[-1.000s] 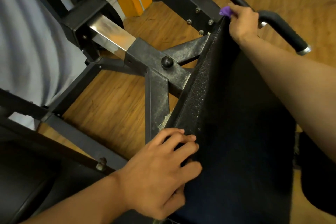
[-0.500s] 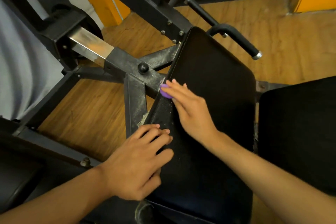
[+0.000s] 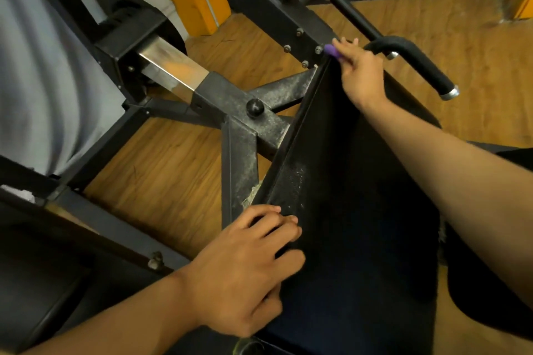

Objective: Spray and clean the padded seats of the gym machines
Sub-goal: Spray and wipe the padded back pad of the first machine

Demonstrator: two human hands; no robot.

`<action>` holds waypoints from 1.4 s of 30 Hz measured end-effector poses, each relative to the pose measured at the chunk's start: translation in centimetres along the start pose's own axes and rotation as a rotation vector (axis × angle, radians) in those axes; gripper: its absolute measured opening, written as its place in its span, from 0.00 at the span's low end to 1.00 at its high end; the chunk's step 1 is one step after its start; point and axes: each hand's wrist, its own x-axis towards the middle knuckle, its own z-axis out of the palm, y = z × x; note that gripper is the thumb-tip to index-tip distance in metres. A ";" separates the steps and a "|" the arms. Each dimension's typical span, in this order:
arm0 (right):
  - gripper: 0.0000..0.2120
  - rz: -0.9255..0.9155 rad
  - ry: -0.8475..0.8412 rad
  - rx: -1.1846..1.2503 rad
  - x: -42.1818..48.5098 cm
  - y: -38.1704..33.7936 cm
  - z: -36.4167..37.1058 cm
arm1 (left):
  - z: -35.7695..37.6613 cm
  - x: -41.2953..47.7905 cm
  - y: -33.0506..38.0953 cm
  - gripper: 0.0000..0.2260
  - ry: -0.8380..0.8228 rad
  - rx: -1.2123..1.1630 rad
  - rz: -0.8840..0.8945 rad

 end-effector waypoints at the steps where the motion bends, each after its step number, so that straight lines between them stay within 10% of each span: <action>1: 0.19 0.004 -0.002 0.007 1.2 0.3 -0.1 | 0.0 0.0 0.0 0.13 0.003 0.001 0.002; 8: 0.19 -0.038 -0.040 -0.101 3.1 1.0 -0.4 | -0.1 0.0 -0.2 0.13 -0.009 -0.006 -0.003; 24: 0.25 -0.249 -0.243 0.165 -25.2 -6.1 -1.6 | -0.2 0.0 0.3 0.10 -0.045 0.097 0.012; 42: 0.17 0.138 0.057 -0.047 2.8 -0.2 0.6 | 0.0 0.1 -0.4 0.13 -0.007 -0.011 0.016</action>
